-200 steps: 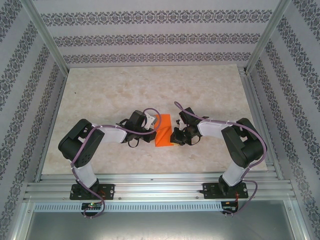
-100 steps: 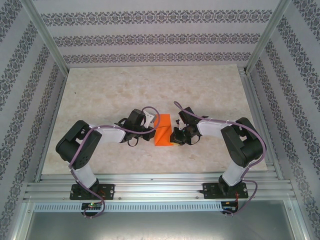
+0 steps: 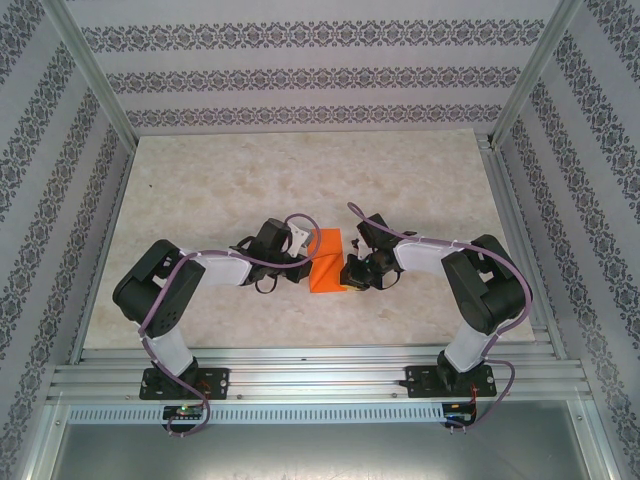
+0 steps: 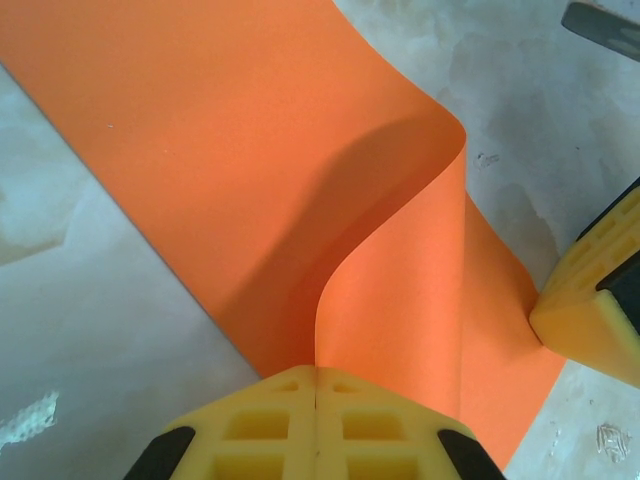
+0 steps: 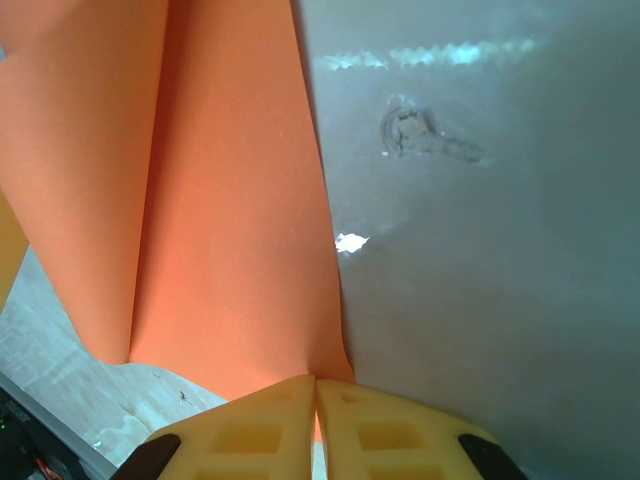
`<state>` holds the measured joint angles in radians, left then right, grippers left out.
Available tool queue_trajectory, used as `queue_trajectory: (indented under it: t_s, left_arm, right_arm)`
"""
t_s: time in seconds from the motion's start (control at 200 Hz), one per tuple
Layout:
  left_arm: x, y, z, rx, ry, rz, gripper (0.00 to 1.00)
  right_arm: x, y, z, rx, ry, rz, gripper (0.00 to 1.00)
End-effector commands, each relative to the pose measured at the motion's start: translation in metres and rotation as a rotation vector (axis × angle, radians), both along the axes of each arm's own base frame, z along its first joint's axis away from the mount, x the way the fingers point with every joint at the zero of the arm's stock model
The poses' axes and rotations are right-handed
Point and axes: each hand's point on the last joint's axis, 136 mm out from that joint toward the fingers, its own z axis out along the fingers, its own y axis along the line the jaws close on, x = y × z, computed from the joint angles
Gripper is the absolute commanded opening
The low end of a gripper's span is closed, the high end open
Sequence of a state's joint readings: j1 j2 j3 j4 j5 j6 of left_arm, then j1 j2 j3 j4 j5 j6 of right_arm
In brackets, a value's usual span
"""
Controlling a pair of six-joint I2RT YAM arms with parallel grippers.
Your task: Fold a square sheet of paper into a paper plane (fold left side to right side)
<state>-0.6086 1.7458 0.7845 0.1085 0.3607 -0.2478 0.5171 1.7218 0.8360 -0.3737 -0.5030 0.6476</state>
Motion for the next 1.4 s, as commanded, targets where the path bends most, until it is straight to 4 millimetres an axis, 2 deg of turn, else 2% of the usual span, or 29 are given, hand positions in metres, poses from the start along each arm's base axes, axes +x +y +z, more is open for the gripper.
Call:
queue_trajectory:
  t_s: [0.0, 0.325, 0.405, 0.515, 0.669, 0.844, 1.109, 1.399]
  left_arm:
    - [0.003, 0.003, -0.006, -0.003, 0.003, 0.005, 0.01]
    - [0.002, 0.005, -0.014, 0.016, 0.016, 0.01, 0.01]
    - [0.002, 0.006, -0.017, 0.02, 0.02, 0.013, 0.01]
    - [0.0, 0.006, -0.019, 0.021, 0.024, 0.011, 0.01]
    - [-0.002, 0.007, -0.023, 0.029, 0.032, 0.01, 0.01]
    - [-0.004, 0.007, -0.024, 0.033, 0.032, 0.008, 0.01]
    - [-0.004, 0.007, -0.024, 0.035, 0.029, 0.007, 0.01]
    - [-0.004, 0.006, -0.025, 0.039, 0.03, 0.005, 0.01]
  right_arm:
    - [-0.017, -0.015, -0.027, -0.111, 0.054, 0.022, 0.12]
    - [-0.016, -0.013, -0.025, -0.104, 0.048, 0.024, 0.12]
    - [-0.012, -0.012, -0.021, -0.095, 0.033, 0.023, 0.15]
    - [-0.002, -0.007, -0.004, -0.07, -0.011, 0.019, 0.18]
    - [0.017, 0.0, 0.033, -0.023, -0.101, 0.0, 0.21]
    - [0.035, 0.017, 0.054, 0.071, -0.153, -0.041, 0.13]
    - [0.046, 0.053, 0.053, 0.195, -0.145, -0.057, 0.08]
    - [0.045, 0.061, 0.036, 0.174, -0.123, -0.044, 0.08]
